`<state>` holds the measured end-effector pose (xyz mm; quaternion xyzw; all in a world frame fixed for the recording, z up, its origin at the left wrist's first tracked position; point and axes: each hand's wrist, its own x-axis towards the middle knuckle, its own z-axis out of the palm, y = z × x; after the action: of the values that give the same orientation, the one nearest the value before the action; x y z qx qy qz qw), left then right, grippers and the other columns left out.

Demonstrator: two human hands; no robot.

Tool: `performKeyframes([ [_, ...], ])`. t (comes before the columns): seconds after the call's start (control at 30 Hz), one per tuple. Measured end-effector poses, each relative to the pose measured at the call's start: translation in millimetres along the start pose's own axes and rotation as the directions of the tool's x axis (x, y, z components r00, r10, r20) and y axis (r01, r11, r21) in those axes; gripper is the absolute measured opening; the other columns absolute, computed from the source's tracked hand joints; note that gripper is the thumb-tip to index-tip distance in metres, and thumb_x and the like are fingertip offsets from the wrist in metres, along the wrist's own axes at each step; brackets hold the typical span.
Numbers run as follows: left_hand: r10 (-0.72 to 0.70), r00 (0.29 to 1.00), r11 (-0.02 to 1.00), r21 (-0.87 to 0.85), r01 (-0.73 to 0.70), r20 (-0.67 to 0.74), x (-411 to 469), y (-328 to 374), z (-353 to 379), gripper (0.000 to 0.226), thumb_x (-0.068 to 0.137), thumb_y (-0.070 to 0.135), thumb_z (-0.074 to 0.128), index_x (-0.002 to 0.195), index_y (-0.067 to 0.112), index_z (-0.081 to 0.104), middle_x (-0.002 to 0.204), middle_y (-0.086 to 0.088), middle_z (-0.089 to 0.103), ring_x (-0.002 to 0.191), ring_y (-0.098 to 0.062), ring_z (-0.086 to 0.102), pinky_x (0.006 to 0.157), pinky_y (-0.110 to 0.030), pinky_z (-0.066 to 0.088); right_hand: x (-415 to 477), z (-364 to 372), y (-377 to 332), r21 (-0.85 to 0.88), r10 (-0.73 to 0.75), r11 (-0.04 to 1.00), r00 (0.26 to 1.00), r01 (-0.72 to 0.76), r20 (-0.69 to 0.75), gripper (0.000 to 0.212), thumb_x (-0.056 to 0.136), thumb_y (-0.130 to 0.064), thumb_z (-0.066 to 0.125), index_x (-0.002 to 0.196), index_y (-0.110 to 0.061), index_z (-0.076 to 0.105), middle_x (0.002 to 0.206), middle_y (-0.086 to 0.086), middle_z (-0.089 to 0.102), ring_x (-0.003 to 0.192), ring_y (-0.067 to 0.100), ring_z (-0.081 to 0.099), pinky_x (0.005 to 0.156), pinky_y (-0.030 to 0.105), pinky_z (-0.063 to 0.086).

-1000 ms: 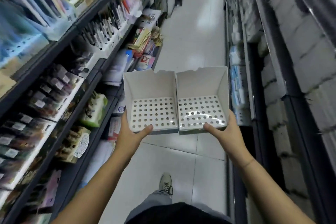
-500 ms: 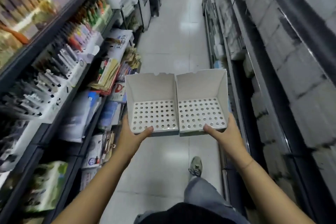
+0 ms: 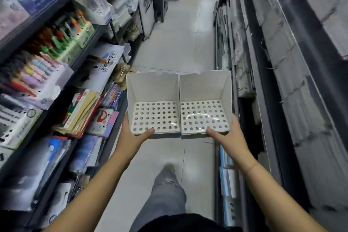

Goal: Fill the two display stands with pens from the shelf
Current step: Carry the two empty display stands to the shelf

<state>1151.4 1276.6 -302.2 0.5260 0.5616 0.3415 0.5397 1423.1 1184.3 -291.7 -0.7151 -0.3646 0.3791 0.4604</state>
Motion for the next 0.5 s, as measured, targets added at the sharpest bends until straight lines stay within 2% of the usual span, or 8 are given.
performKeyframes([
  [0.2,-0.007,1.000,1.000,-0.004,0.007,0.003,135.3,25.1,34.5,0.075,0.077,0.015,0.079,0.137,0.026,0.036,0.120,0.012,0.060,0.100,-0.002,0.059,0.085,-0.029,0.050,144.8,5.0,-13.4,-0.038,-0.021,0.999,1.000,0.021,-0.006,0.066,0.072,-0.024,0.083,0.125,-0.024,0.044,0.125,0.000,0.054,0.113,0.013,0.056,0.100,0.039,0.046],
  [0.37,-0.010,1.000,1.000,0.015,0.009,0.022,265.6,63.9,49.8,0.075,0.075,0.020,0.081,0.136,0.028,0.038,0.122,0.008,0.061,0.106,-0.010,0.060,0.087,-0.038,0.050,270.9,13.8,-50.1,-0.009,-0.004,1.000,1.000,0.004,-0.013,0.065,0.074,-0.020,0.081,0.127,-0.022,0.043,0.122,-0.002,0.057,0.110,0.011,0.058,0.094,0.032,0.048],
  [0.5,-0.017,0.999,1.000,0.023,0.016,0.040,358.0,99.0,60.3,0.077,0.071,0.023,0.084,0.134,0.028,0.040,0.122,0.006,0.062,0.108,-0.014,0.061,0.085,-0.039,0.051,361.0,17.0,-79.3,0.018,0.014,1.000,1.000,-0.014,-0.016,0.069,0.071,-0.024,0.083,0.129,-0.022,0.044,0.122,-0.003,0.059,0.109,0.011,0.060,0.094,0.033,0.049],
])
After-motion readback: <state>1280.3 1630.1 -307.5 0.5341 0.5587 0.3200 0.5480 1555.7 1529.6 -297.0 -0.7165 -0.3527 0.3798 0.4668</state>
